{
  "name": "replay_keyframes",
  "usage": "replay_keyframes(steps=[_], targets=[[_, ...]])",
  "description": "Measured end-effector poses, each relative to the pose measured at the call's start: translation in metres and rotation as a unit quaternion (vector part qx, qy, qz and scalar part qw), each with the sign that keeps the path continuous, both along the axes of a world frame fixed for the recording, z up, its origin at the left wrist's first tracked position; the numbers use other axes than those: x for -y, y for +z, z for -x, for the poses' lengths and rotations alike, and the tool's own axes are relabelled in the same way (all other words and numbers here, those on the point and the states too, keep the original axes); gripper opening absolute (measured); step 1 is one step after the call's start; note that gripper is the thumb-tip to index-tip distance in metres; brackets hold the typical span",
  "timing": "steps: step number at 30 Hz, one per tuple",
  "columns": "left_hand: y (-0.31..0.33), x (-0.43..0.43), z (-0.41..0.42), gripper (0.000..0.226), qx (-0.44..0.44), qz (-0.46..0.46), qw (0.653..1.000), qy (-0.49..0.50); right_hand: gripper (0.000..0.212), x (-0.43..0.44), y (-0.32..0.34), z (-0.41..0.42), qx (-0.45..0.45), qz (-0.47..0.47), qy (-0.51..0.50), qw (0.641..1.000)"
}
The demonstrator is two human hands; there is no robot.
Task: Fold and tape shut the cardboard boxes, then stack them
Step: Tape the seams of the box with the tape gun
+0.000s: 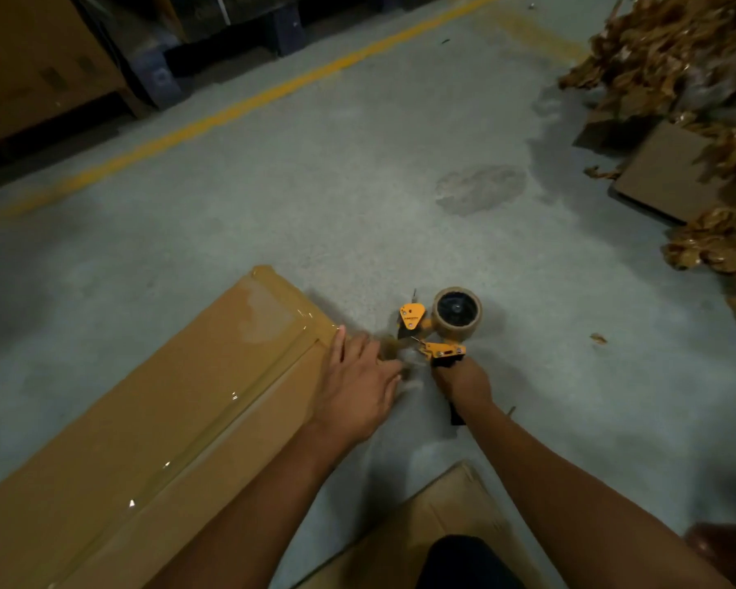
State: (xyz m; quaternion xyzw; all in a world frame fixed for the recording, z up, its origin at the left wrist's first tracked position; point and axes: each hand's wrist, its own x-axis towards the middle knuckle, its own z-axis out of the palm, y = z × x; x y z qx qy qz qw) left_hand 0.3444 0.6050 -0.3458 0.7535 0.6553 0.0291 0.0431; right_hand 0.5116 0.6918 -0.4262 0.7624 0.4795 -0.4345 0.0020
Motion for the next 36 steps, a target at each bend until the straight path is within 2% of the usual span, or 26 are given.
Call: replay_keyframes(steps=[1, 3, 5, 6, 8, 10, 12, 14, 16, 21, 25, 27, 31, 34, 36], targets=[[0.001, 0.000, -0.001, 0.034, -0.001, 0.008, 1.000, -0.009, 0.054, 0.005, 0.014, 0.005, 0.015, -0.015, -0.028, 0.999], [0.002, -0.001, 0.000, 0.039, 0.006, 0.023, 0.999, -0.029, 0.034, 0.011, 0.028, 0.018, -0.002, -0.104, -0.055, 0.993], [0.004, -0.002, 0.006, 0.051, 0.048, 0.036, 0.997, -0.038, 0.019, 0.020, 0.047, 0.035, -0.069, -0.218, -0.078, 0.970], [0.006, -0.002, 0.011, 0.057, 0.085, 0.041, 0.995, -0.039, 0.018, 0.025, 0.057, 0.044, -0.108, -0.267, -0.090, 0.953], [0.012, -0.005, 0.024, 0.063, 0.161, 0.036, 0.986, -0.028, 0.021, 0.034, 0.085, 0.066, -0.200, -0.299, -0.063, 0.931], [0.016, -0.010, 0.046, 0.064, 0.156, -0.013, 0.988, 0.007, 0.027, 0.041, 0.097, 0.090, -0.230, -0.294, 0.027, 0.927], [0.020, -0.017, 0.073, 0.072, 0.106, 0.005, 0.993, 0.056, 0.028, 0.050, 0.099, 0.108, -0.143, -0.295, 0.147, 0.933], [0.020, -0.022, 0.097, 0.079, 0.052, 0.064, 0.995, 0.055, 0.030, 0.056, 0.095, 0.112, -0.009, -0.319, 0.245, 0.915], [0.018, -0.030, 0.114, 0.078, 0.009, 0.085, 0.995, 0.045, 0.029, 0.057, 0.090, 0.108, 0.033, -0.329, 0.298, 0.895], [0.013, -0.061, 0.153, 0.064, -0.009, 0.094, 0.989, 0.117, 0.040, 0.034, 0.096, 0.095, -0.005, -0.242, 0.375, 0.895], [0.008, -0.068, 0.155, 0.064, -0.037, 0.042, 0.992, 0.116, 0.050, 0.020, 0.098, 0.104, -0.009, -0.162, 0.406, 0.899], [0.008, -0.075, 0.155, 0.060, -0.023, 0.031, 0.992, 0.122, 0.054, 0.014, 0.098, 0.125, -0.012, -0.183, 0.383, 0.905], [0.004, -0.086, 0.164, 0.061, -0.003, 0.011, 0.990, 0.144, 0.038, 0.016, 0.090, 0.154, -0.002, -0.247, 0.398, 0.883], [-0.005, -0.080, 0.153, 0.063, 0.004, -0.056, 0.973, 0.222, 0.059, 0.012, 0.083, 0.142, -0.078, -0.282, 0.466, 0.835], [-0.006, -0.075, 0.144, 0.058, 0.005, -0.057, 0.952, 0.300, 0.062, 0.005, 0.084, 0.136, -0.136, -0.252, 0.479, 0.830]])
